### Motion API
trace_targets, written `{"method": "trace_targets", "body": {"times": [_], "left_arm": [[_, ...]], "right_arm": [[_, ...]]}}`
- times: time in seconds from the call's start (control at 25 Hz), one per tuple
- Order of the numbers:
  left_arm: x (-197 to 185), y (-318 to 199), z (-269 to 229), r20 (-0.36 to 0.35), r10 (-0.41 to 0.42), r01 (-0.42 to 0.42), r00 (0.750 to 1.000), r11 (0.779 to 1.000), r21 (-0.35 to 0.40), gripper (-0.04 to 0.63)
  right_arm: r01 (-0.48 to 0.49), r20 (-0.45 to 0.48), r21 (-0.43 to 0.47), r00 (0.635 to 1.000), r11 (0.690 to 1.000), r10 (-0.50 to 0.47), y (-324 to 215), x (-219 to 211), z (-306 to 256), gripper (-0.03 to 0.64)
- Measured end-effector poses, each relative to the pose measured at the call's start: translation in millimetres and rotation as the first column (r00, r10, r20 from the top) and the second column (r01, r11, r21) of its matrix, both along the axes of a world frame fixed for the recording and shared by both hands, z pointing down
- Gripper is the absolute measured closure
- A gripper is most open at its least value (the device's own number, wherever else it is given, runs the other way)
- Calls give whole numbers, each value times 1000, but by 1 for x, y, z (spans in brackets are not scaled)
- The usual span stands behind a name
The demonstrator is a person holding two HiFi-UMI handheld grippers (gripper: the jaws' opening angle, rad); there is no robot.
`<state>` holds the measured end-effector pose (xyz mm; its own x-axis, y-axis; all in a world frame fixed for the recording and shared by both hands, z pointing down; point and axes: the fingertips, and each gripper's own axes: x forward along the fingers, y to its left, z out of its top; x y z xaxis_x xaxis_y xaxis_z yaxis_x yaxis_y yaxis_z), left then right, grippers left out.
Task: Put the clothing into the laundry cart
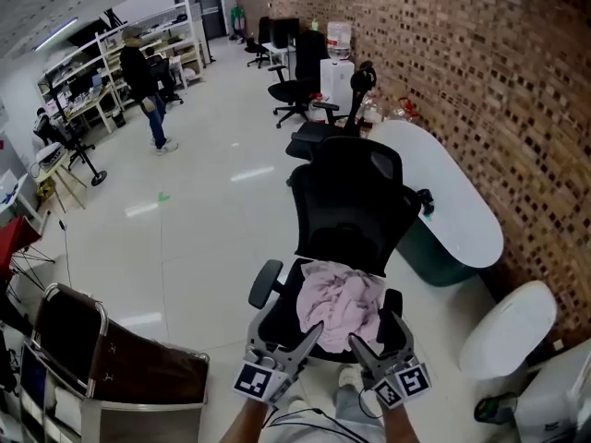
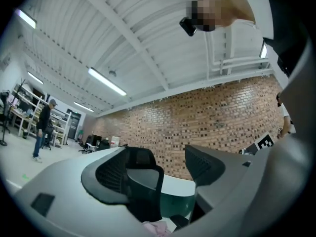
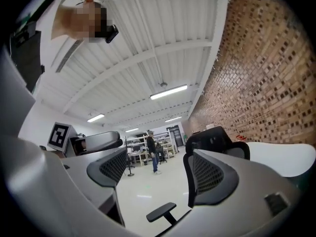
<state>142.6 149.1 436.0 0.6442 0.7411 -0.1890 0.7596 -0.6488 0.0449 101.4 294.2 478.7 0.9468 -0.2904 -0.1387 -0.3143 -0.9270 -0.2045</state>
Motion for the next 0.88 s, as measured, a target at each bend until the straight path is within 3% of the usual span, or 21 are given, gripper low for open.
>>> {"method": "trace_targets", "body": {"times": [0.2, 0.4, 0.6, 0.88], "left_arm": [[43, 71, -23, -24, -7, 8, 1000, 1000, 25, 235], [81, 115, -10, -19, -71, 72, 997, 995, 66, 235], [111, 130, 44, 63, -122, 116, 991, 989, 97, 235], [140, 135, 94, 157, -54, 27, 986, 985, 171, 235]], "right_arm": [[35, -67, 23, 997, 999, -33, 65, 51, -20, 183], [12, -19, 51, 1000, 999, -11, 125, 87, 5, 183], [26, 46, 17, 999, 1000, -27, 152, 118, 43, 183], [48, 165, 2, 985, 999, -48, 138, 157, 95, 183]]}}
